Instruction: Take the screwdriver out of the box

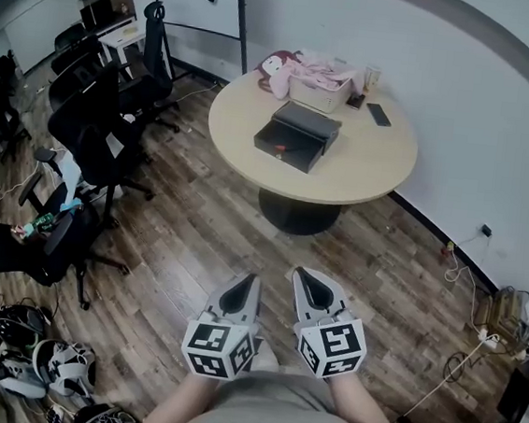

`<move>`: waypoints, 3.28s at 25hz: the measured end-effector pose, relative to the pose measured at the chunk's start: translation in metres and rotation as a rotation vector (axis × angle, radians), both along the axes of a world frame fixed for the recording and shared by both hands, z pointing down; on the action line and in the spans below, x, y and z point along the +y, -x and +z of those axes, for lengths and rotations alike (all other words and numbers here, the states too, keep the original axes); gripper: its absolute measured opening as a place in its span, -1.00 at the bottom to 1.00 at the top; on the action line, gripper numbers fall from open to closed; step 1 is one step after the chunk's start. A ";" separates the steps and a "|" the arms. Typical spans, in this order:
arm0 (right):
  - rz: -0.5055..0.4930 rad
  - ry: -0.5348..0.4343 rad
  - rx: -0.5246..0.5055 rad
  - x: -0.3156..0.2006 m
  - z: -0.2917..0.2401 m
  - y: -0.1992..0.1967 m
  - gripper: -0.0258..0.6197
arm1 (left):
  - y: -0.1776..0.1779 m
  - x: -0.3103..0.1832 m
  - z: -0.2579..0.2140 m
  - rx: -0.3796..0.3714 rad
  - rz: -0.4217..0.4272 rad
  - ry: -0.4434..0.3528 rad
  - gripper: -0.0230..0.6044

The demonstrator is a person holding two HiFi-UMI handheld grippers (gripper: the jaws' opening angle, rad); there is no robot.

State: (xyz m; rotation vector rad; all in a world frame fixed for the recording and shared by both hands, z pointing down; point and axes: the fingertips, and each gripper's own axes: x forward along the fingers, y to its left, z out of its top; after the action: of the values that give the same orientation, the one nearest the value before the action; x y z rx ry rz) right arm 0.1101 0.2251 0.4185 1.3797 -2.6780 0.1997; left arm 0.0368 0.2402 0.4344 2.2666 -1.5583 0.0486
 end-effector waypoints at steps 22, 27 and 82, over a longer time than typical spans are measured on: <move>0.019 0.003 -0.003 -0.161 -0.004 0.028 -0.92 | 0.041 -0.175 0.007 0.040 0.010 0.011 -0.91; 0.029 0.008 0.013 -0.211 -0.011 0.045 -0.92 | 0.059 -0.225 0.003 0.047 0.025 0.026 -0.91; 0.043 0.074 0.301 -0.522 0.047 0.051 -0.92 | 0.107 -0.507 0.048 0.042 0.098 0.144 -0.91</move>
State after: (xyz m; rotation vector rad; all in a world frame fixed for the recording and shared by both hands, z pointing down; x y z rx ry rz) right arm 0.0587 -0.2969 0.4653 1.3274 -2.3735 0.0858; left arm -0.0705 -0.2673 0.4827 2.2152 -1.3759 0.1350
